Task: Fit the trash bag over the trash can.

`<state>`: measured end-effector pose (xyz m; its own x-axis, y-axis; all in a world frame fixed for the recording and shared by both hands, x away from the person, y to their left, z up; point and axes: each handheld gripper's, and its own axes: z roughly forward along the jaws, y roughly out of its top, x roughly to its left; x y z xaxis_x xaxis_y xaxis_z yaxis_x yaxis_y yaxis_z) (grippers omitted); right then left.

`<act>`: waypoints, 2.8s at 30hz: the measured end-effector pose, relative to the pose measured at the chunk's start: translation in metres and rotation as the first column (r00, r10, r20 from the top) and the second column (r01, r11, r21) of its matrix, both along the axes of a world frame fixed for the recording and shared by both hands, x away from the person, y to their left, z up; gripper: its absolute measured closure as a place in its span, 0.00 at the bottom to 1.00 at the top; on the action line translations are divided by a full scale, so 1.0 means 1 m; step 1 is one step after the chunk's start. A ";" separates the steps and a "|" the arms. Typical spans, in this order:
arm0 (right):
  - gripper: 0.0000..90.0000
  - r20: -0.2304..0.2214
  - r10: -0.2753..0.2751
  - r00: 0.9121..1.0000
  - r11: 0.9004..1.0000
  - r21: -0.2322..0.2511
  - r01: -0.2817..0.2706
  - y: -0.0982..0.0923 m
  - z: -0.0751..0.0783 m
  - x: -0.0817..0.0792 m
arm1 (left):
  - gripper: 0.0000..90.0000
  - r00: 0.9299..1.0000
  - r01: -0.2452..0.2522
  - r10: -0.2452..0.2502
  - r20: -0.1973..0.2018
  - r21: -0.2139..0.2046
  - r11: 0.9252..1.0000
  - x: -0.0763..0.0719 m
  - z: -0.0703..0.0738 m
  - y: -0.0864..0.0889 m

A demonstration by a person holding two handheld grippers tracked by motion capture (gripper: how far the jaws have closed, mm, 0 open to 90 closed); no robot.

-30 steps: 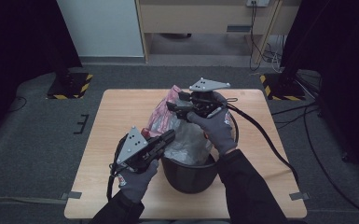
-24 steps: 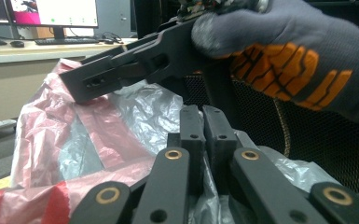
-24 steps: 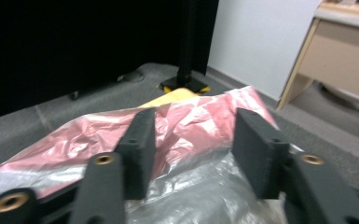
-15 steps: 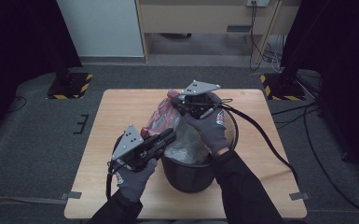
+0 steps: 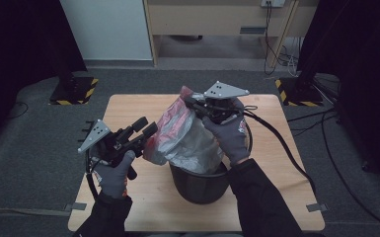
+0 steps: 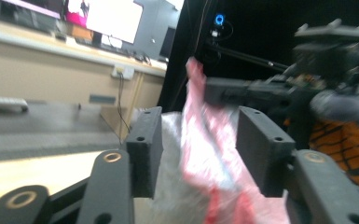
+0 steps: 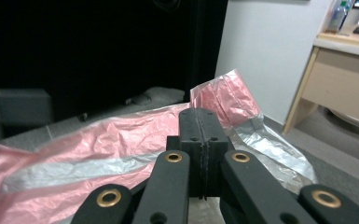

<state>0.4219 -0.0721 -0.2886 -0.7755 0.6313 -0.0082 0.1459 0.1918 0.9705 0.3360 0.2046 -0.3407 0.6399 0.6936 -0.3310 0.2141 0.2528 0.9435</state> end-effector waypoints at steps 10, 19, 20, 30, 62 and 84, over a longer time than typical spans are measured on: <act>1.00 0.038 0.009 0.999 0.999 0.047 -0.011 -0.010 0.011 -0.005 | 0.80 0.995 0.087 -0.087 -0.054 -0.004 0.996 0.004 -0.010 -0.009; 1.00 0.070 0.010 0.997 0.996 0.085 -0.016 -0.026 0.027 -0.011 | 0.78 0.999 0.037 -0.037 -0.039 -0.008 0.999 0.002 -0.007 -0.002; 1.00 0.075 0.010 0.997 0.996 0.089 -0.016 -0.028 0.028 -0.012 | 0.77 0.999 0.036 -0.036 -0.038 -0.009 0.999 0.002 -0.008 -0.002; 1.00 0.113 0.001 0.994 0.992 0.122 -0.015 -0.049 0.039 -0.020 | 0.67 1.000 0.017 -0.017 -0.007 -0.070 0.997 0.001 -0.003 0.006; 1.00 0.062 -0.070 0.996 0.976 0.212 0.056 -0.149 -0.017 -0.054 | 0.53 0.999 0.035 -0.033 0.035 -0.059 0.998 -0.004 -0.003 0.003; 1.00 0.048 -0.064 0.997 0.969 0.241 0.050 -0.160 -0.054 -0.068 | 0.57 0.998 0.062 -0.062 -0.009 0.028 0.998 -0.008 -0.015 -0.011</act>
<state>0.3537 -0.2320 -0.3425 -0.7407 0.6631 0.1075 0.0955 -0.0544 0.9939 0.3280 0.1934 -0.3552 0.6795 0.6616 -0.3172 0.2363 0.2119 0.9483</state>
